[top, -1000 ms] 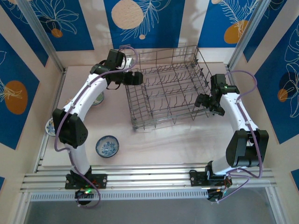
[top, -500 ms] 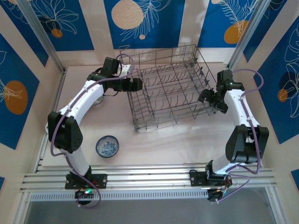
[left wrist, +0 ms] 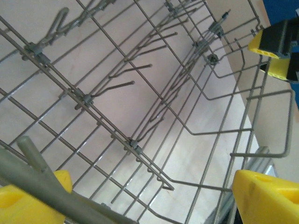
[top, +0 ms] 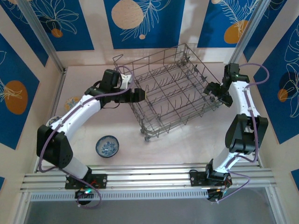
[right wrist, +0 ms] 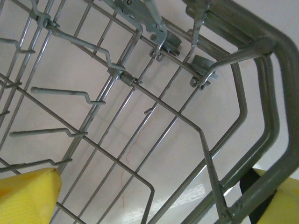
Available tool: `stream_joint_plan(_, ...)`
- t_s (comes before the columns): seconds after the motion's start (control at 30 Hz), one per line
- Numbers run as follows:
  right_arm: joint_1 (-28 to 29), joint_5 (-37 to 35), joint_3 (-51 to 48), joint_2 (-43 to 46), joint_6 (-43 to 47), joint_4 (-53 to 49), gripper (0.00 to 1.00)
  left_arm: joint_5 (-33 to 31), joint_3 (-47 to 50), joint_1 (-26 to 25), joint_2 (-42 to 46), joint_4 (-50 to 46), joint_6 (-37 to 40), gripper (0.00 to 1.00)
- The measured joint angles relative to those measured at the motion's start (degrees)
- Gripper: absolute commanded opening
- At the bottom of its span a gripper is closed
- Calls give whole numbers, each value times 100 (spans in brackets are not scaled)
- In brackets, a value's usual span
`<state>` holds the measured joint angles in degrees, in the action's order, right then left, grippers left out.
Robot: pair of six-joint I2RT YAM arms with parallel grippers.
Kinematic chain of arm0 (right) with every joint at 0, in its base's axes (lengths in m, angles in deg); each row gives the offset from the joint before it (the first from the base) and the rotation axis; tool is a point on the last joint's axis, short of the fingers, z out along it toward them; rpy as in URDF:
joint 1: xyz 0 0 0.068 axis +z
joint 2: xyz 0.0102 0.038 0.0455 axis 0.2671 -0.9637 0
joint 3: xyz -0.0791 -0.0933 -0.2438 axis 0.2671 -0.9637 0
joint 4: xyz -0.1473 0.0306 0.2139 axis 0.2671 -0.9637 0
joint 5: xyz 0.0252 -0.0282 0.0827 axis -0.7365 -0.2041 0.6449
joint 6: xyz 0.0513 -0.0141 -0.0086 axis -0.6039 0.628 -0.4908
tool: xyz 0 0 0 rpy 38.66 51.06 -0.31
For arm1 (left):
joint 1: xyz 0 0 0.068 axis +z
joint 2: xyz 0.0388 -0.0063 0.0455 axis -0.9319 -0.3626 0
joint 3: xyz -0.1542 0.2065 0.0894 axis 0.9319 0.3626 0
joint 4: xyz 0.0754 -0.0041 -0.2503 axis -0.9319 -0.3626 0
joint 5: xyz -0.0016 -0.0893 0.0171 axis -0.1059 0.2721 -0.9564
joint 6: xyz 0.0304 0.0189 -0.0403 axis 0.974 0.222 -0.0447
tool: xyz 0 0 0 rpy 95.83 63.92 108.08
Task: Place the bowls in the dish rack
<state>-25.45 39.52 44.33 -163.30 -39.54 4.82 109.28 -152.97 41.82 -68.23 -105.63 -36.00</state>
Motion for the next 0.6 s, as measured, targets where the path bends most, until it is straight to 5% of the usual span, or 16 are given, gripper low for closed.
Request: stream_joint_plan(0.6, 446, -426, -1104, 1366, 109, 48, 99, -385, -363, 7, 122, -457, 409, 92)
